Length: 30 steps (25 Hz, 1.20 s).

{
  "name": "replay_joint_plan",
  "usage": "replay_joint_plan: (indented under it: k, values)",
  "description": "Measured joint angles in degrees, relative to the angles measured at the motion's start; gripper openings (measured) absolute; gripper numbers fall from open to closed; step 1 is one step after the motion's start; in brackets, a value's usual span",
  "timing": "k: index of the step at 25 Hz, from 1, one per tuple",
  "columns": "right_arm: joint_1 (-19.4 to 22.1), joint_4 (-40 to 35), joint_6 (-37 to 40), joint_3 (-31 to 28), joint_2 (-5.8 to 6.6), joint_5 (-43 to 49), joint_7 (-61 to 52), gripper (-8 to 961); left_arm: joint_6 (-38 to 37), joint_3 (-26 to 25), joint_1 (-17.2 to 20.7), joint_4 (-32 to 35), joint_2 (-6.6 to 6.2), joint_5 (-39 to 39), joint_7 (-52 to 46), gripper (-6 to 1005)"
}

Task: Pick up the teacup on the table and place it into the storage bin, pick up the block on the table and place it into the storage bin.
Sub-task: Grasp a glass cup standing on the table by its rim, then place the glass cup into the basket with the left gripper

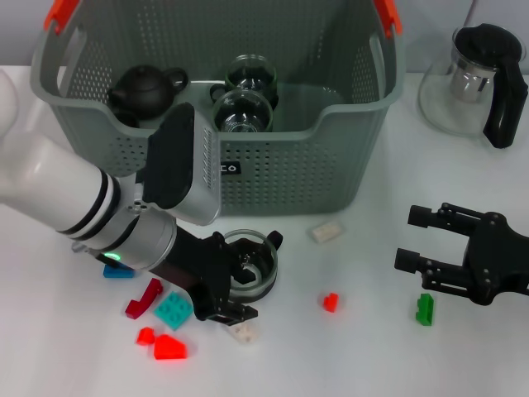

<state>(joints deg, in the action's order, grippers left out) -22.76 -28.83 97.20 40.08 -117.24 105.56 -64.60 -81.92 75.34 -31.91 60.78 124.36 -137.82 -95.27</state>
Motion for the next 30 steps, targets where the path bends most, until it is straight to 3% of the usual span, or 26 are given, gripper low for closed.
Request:
replay_joint_plan:
  k: [5, 10, 16, 21, 25, 28, 30]
  values:
    - [0.0, 0.0, 0.1, 0.0, 0.00, 0.0, 0.0, 767, 1.5, 1.4, 0.2, 0.2, 0.00, -0.1, -2.2, 491]
    - [0.1, 0.0, 0.1, 0.0, 0.07, 0.0, 0.0, 766, 1.6, 1.2, 1.0, 1.7, 0.01, 0.1, -2.5, 372]
    - [0.2, 0.0, 0.1, 0.0, 0.08, 0.0, 0.0, 767, 0.9, 1.4, 1.1, 2.6, 0.00, 0.0, -2.7, 136]
    - [0.3, 0.0, 0.0, 0.0, 0.09, 0.0, 0.1, 766, -2.5, 0.8, 1.2, 3.4, -0.03, 0.3, -2.5, 46]
    - [0.4, 0.0, 0.0, 0.0, 0.09, 0.0, 0.1, 766, -11.8, -5.0, 1.6, 5.8, -0.34, 3.1, 0.6, 50]
    - [0.4, 0.0, 0.0, 0.0, 0.09, 0.0, 0.0, 767, -24.4, -15.5, 0.7, 6.2, -1.05, 8.1, 5.6, 53]
    - [0.4, 0.0, 0.0, 0.0, 0.08, 0.0, 0.0, 767, -31.5, -22.6, -0.3, 4.6, -2.24, 12.3, 8.3, 55]
